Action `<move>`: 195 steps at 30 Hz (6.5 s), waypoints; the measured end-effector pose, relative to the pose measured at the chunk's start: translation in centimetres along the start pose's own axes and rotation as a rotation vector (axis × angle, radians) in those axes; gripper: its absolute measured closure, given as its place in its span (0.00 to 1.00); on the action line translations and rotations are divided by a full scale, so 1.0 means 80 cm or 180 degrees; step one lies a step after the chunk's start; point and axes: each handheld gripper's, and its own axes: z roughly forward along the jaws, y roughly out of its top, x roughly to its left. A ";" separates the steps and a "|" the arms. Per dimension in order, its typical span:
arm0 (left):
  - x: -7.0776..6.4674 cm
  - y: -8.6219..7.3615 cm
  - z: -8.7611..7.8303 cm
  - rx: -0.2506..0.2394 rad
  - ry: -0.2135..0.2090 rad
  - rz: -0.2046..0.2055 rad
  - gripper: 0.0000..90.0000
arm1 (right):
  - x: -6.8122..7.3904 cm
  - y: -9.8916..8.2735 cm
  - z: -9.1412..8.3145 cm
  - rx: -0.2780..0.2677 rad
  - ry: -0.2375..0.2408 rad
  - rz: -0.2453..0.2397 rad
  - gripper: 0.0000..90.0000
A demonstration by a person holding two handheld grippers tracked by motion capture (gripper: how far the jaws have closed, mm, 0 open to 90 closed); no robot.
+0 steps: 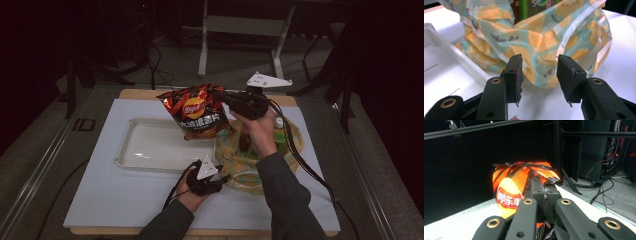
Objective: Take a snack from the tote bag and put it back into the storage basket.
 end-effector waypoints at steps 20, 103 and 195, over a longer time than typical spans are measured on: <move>0.009 -0.024 -0.021 0.0104 0.0042 0.0034 0.61 | -0.011 -0.014 0.044 0.0073 -0.0059 0.0092 1.00; 0.003 -0.030 -0.022 0.0078 -0.0038 0.0071 0.60 | -0.068 -0.089 0.127 0.0555 -0.1249 0.0161 0.79; 0.007 -0.030 -0.020 0.0074 -0.0064 -0.0023 0.59 | 0.013 -0.115 -0.019 0.1299 -0.0432 -0.0618 0.60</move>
